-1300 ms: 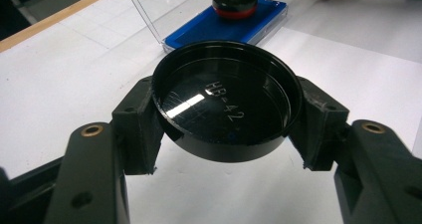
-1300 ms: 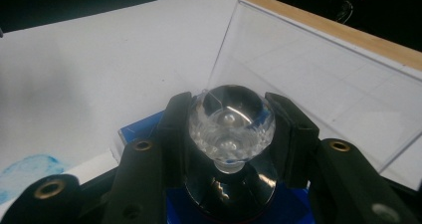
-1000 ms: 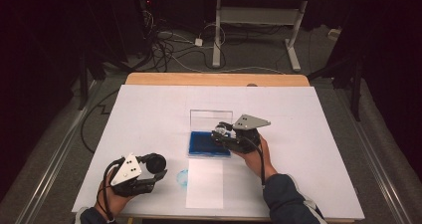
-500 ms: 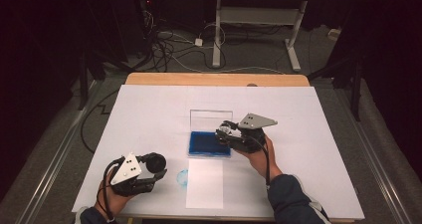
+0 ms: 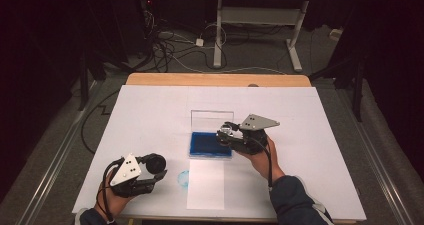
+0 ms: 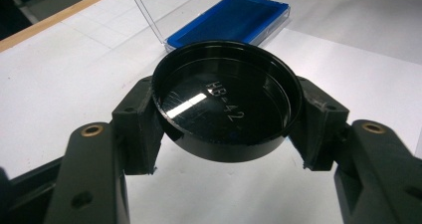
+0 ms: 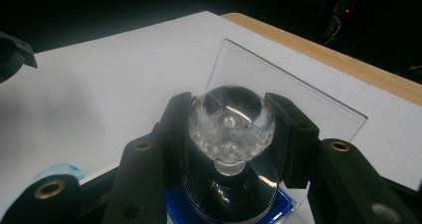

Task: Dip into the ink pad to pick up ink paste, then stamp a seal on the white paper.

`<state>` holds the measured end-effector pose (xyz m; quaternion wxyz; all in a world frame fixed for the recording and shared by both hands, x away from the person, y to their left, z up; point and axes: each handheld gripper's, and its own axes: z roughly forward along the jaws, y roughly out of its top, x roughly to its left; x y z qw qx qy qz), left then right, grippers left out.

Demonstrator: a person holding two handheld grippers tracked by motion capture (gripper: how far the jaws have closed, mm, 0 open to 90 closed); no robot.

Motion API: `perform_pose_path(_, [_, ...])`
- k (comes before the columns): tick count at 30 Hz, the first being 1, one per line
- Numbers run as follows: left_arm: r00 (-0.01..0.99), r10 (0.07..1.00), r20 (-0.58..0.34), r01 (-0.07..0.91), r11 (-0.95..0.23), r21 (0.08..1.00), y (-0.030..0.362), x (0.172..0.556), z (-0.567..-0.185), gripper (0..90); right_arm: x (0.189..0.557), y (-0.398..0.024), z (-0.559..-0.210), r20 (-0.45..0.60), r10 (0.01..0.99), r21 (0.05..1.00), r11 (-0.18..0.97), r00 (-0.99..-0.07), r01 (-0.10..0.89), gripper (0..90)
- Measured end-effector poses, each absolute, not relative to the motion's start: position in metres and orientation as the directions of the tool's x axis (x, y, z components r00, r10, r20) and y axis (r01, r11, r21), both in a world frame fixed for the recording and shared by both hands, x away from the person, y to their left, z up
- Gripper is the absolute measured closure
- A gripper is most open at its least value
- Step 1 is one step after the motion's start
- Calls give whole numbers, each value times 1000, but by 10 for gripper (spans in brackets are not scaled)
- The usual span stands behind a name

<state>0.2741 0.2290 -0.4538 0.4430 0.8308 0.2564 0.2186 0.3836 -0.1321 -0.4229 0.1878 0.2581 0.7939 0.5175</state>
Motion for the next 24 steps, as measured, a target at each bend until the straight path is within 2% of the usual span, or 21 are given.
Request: perform_pose_path(24, [767,626,140,229,-471,852,228,274,-453,360,366,-130,-420,-27,561,927,324,-827,190,567])
